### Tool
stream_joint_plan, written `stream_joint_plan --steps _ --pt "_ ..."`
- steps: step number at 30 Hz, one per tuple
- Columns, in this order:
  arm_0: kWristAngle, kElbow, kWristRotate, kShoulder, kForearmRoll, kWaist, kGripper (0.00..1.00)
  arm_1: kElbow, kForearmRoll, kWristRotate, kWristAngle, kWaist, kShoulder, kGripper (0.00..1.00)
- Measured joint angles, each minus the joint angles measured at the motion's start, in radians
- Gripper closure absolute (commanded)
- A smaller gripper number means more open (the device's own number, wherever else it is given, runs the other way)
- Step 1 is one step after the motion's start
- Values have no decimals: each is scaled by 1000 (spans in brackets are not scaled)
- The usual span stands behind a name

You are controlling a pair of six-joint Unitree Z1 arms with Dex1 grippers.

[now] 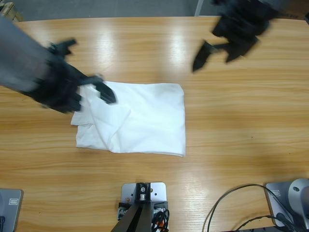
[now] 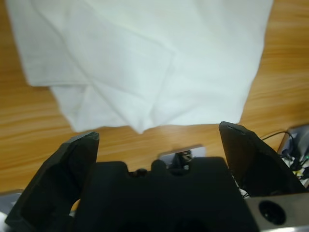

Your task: Fold clothes

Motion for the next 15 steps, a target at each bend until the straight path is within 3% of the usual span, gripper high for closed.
stream_joint_plan --steps 4,9,13,15 --pt "1 -78 -132 115 15 -37 101 293 -135 -3 52 -75 -159 0" --pt "46 -116 -232 209 26 -44 104 478 -193 -68 115 -180 -257 0" --pt "52 -209 -167 318 91 -43 288 561 -231 -106 146 -231 -268 0" --pt "52 -263 -119 356 129 -39 455 588 -249 -113 153 -238 -269 0"
